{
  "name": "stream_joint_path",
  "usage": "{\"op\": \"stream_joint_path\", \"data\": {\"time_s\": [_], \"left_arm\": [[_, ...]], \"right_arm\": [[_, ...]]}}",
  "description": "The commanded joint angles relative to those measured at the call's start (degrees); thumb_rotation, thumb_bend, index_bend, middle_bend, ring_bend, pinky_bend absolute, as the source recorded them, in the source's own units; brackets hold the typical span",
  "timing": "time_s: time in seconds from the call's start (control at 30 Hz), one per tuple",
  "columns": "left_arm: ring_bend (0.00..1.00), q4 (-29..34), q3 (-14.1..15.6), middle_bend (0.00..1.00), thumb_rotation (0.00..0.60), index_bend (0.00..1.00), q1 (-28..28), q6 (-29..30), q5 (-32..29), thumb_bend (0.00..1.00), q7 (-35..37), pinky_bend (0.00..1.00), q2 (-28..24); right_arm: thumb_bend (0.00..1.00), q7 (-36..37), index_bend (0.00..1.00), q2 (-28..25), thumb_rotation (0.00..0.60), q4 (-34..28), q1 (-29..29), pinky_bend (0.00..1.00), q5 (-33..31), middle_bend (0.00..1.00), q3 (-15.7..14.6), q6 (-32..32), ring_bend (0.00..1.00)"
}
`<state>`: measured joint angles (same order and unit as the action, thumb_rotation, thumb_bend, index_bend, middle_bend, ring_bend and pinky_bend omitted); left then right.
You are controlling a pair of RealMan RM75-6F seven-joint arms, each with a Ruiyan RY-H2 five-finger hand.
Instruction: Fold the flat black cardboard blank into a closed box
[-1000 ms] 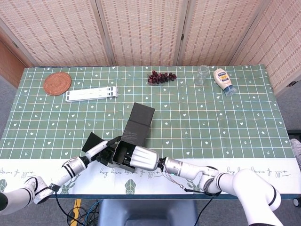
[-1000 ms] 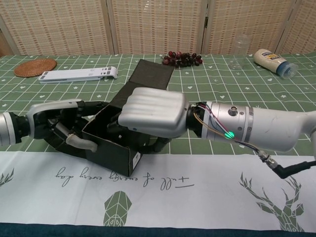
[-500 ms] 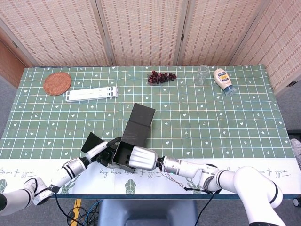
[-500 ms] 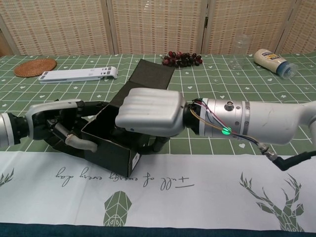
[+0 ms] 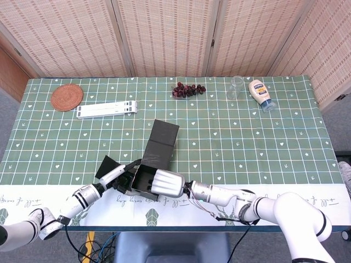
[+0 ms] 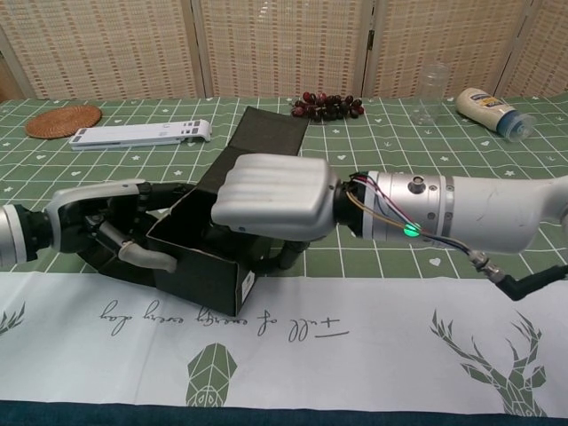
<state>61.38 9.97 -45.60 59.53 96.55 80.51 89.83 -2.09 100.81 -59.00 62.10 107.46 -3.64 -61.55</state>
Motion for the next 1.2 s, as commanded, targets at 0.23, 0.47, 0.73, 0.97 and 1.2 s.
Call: {"op": "stream_joint_path", "data": {"time_s": [0.23,0.47,0.73,0.97,1.2], "left_arm": [[0.65,0.7,-0.4,0.06,0.6,0.15,0.5,-0.3,-0.8,0.2,-0.9,0.83,-0.1],[0.65,1.7,-1.1,0.06,0.6,0.13,0.9,-0.2,-1.4,0.2,-2.7,0.83,-0.5],[0.64,3.9,-1.9,0.05,0.6,0.08,1.9,0.1,-2.5,0.2,-6.5,0.83,-1.8],[0.63,6.4,-2.4,0.03,0.6,0.05,3.2,1.3,-3.0,0.2,-10.2,0.83,-3.1],[0.6,9.2,-2.7,0.0,0.6,0.04,4.1,1.2,-3.7,0.2,-13.6,0.83,-5.0]], "right_arm": [[0.56,-2.8,0.33,-1.5,0.6,-2.4,-0.4,1.0,-1.1,0.39,0.4,1.4,0.79],[0.53,-4.9,0.11,-2.9,0.6,-4.4,-0.9,1.0,-2.0,0.25,0.8,2.2,0.79],[0.37,-5.4,0.01,-4.8,0.6,-6.6,-2.5,1.0,-3.6,0.18,2.0,0.8,0.77],[0.31,-3.7,0.0,-9.2,0.6,-12.4,-5.6,1.0,-6.7,0.17,2.1,-0.3,0.77],[0.27,-1.8,0.0,-16.5,0.6,-22.8,-8.0,1.0,-14.6,0.21,2.6,5.4,0.77]]}}
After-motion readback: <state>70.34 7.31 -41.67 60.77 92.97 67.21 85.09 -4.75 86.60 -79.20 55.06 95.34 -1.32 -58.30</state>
